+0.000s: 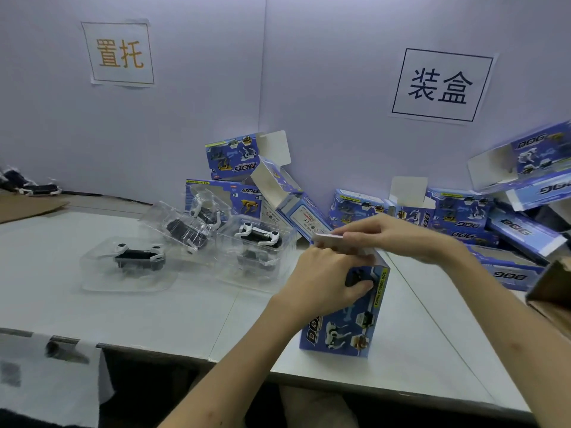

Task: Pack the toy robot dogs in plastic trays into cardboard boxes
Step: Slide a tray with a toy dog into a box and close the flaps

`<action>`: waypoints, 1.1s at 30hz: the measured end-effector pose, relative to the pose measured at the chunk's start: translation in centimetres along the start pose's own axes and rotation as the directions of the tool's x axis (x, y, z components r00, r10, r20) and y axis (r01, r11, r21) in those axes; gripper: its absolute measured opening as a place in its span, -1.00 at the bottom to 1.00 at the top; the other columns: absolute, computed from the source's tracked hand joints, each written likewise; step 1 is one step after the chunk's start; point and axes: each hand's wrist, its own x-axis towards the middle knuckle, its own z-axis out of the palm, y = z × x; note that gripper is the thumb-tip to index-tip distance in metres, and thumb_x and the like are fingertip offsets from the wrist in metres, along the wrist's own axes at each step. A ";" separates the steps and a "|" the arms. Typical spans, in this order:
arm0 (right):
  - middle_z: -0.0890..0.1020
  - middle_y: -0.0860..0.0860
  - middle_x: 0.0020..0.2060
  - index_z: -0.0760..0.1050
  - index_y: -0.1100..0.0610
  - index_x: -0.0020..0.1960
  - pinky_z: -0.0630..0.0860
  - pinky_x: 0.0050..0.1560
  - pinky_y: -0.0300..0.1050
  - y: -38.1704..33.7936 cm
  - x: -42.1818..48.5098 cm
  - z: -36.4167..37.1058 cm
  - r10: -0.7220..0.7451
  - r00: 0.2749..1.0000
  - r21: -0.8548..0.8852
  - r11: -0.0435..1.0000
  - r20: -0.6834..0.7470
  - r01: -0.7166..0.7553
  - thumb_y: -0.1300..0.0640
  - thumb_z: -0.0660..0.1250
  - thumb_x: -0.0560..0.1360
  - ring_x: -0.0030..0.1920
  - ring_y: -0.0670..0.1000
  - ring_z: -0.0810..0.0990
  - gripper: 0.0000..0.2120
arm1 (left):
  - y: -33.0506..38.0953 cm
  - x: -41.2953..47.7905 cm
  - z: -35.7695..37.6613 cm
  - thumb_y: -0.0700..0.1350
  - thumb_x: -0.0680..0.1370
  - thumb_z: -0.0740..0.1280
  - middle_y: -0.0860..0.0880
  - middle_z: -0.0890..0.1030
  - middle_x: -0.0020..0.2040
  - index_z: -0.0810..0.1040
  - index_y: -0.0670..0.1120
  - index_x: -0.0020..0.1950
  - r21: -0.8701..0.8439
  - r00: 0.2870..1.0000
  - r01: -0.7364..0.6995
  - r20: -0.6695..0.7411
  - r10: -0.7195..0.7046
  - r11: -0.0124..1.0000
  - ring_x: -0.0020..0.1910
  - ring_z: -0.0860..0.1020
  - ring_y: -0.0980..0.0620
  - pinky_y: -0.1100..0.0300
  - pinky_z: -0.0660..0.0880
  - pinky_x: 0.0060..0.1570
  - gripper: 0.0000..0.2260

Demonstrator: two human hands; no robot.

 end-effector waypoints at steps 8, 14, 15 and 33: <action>0.63 -0.34 0.07 0.60 -0.39 0.14 0.54 -0.06 -0.38 1.6 -0.3 1.6 -0.092 0.994 0.137 0.986 -0.063 0.100 -0.20 0.36 0.44 0.10 -0.29 0.58 -0.72 | 0.1 0.1 0.2 0.15 0.55 0.32 -0.03 0.66 0.17 0.56 0.08 0.34 0.062 1.000 -0.017 0.001 0.017 0.998 0.13 0.58 -0.06 0.11 0.46 0.08 -0.61; 0.68 -0.26 0.08 0.61 -0.25 0.19 0.53 0.02 -0.37 1.4 -0.4 2.4 -0.182 0.960 0.150 0.965 -0.214 0.217 -0.07 0.37 0.47 0.14 -0.24 0.60 -0.70 | 0.0 -0.1 0.2 0.12 0.53 0.36 -0.04 0.67 0.15 0.56 0.06 0.34 0.084 0.998 -0.058 -0.011 0.059 0.995 0.13 0.59 -0.08 0.09 0.48 0.09 -0.60; 0.68 -0.27 0.08 0.61 -0.23 0.19 0.52 0.03 -0.39 1.6 -0.5 2.6 -0.190 0.955 0.145 0.963 -0.227 0.226 -0.04 0.38 0.48 0.15 -0.26 0.59 -0.71 | 0.0 -0.2 0.2 0.11 0.52 0.37 -0.04 0.69 0.11 0.58 0.05 0.32 0.085 0.998 -0.061 -0.018 0.063 0.995 0.09 0.61 -0.07 0.10 0.49 0.04 -0.62; 0.67 -0.19 0.17 0.63 -0.10 0.24 0.49 0.32 -0.07 2.6 -0.9 3.4 -0.184 0.955 0.167 0.960 -0.233 0.226 0.16 0.35 0.59 0.29 -0.16 0.55 -0.71 | 2.0 -4.2 0.7 0.02 0.55 0.28 0.18 0.61 0.20 0.59 0.10 0.19 -0.130 0.976 0.036 -0.209 -0.062 0.991 0.28 0.48 0.16 0.02 0.22 0.45 -0.77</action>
